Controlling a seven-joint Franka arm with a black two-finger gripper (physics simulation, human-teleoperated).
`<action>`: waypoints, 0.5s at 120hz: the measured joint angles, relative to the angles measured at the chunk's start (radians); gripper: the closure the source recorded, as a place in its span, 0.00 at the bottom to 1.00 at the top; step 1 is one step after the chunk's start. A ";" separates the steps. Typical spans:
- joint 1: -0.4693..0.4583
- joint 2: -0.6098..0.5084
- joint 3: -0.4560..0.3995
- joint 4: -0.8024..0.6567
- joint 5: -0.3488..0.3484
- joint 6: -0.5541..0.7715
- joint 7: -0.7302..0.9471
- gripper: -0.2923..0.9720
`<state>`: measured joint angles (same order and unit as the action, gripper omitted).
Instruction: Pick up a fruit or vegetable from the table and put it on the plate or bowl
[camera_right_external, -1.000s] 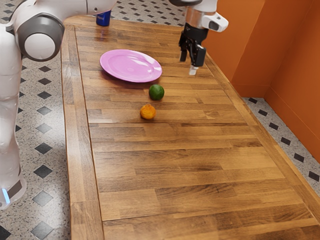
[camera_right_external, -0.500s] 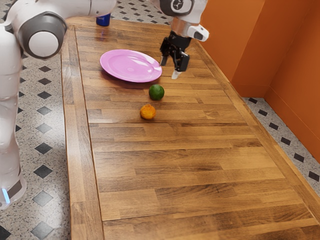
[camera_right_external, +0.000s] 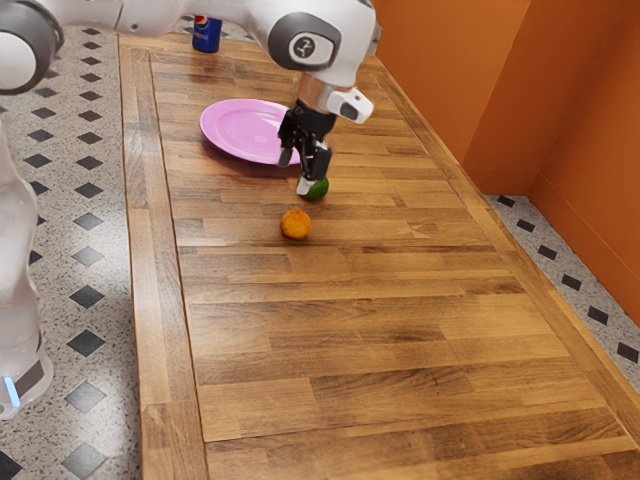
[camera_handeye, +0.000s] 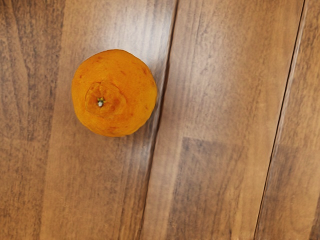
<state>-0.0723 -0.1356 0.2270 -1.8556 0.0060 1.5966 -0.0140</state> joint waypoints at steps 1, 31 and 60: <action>-0.001 -0.002 0.000 -0.006 0.000 0.002 0.000 0.23; -0.028 -0.019 0.000 -0.107 0.000 0.092 -0.012 0.23; -0.022 -0.011 0.047 -0.122 0.000 0.132 -0.019 0.23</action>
<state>-0.0946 -0.1470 0.2744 -1.9775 0.0057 1.7289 -0.0334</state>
